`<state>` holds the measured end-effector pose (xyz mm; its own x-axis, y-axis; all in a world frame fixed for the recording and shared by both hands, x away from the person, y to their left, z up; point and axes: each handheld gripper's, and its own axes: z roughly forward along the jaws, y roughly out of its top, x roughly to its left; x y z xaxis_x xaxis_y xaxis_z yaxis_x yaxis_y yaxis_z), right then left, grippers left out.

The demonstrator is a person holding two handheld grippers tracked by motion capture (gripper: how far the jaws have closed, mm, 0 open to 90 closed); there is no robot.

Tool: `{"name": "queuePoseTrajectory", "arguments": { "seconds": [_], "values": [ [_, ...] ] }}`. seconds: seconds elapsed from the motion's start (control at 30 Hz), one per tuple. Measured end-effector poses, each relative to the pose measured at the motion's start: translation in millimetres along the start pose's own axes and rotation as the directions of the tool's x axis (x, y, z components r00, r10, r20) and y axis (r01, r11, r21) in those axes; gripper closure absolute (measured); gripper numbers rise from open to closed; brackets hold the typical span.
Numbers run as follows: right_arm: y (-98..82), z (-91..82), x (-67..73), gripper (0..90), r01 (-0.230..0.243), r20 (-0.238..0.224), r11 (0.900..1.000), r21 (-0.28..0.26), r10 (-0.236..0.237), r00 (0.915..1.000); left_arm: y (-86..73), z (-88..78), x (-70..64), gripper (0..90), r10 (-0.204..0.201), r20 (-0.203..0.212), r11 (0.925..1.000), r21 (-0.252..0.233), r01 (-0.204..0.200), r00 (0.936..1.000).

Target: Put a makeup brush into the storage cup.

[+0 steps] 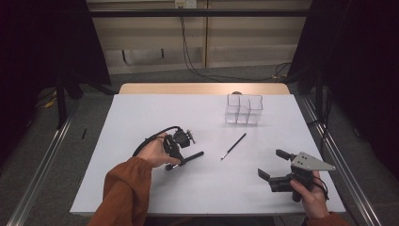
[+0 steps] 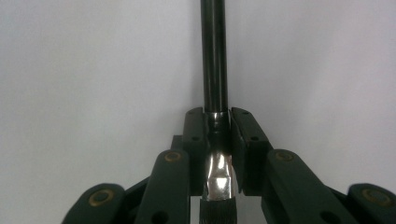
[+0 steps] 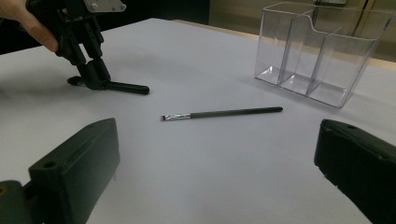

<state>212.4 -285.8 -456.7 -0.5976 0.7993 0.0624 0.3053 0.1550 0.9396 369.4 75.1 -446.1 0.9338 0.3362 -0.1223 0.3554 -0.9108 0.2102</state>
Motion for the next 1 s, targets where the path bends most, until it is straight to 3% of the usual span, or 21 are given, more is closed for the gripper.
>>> {"name": "queuePoseTrajectory", "arguments": {
  "seconds": [0.2, 0.3, 0.5, 0.67, 0.8, 0.83, 1.0],
  "values": [
    [0.0, 0.0, 0.1, 0.0, 0.002, 0.000, 1.000, -0.001, -0.002, 1.0000, -4.4, -1.5, 2.1, 77.2, -0.026, 0.007, 0.9988, -0.042, 0.026, 0.9996],
    [0.0, 0.1, 0.0, 0.0, 0.001, 0.001, 1.000, 0.000, -0.001, 1.0000, -7.3, -3.8, 3.1, 77.2, -0.053, 0.018, 0.9953, -0.080, 0.054, 0.9984],
    [0.1, 0.1, 0.0, 0.0, 0.002, 0.002, 1.000, 0.001, -0.002, 1.0000, -13.4, -12.4, 7.3, 77.1, -0.068, 0.027, 0.9881, -0.136, 0.071, 0.9973],
    [0.0, 0.1, 0.0, 0.0, 0.000, 0.004, 1.000, 0.000, 0.000, 1.0000, -20.3, -20.9, 7.9, 77.1, -0.083, 0.039, 0.9718, -0.218, 0.090, 0.9958],
    [0.0, 0.1, 0.0, 0.0, 0.002, 0.004, 1.000, -0.001, -0.002, 1.0000, -25.3, -25.1, 4.4, 77.2, -0.106, 0.022, 0.9519, -0.287, 0.108, 0.9941],
    [0.0, 0.2, 0.0, 0.0, 0.001, 0.005, 1.000, -0.001, -0.001, 1.0000, -26.7, -26.1, 5.0, 77.1, -0.104, 0.017, 0.9515, -0.289, 0.104, 0.9945],
    [0.0, -0.1, 0.0, 0.0, 0.001, 0.007, 1.000, -0.002, -0.001, 1.0000, -34.9, -30.7, 6.5, 77.1, -0.135, 0.020, 0.9250, -0.356, 0.133, 0.9907]
  ]
}}
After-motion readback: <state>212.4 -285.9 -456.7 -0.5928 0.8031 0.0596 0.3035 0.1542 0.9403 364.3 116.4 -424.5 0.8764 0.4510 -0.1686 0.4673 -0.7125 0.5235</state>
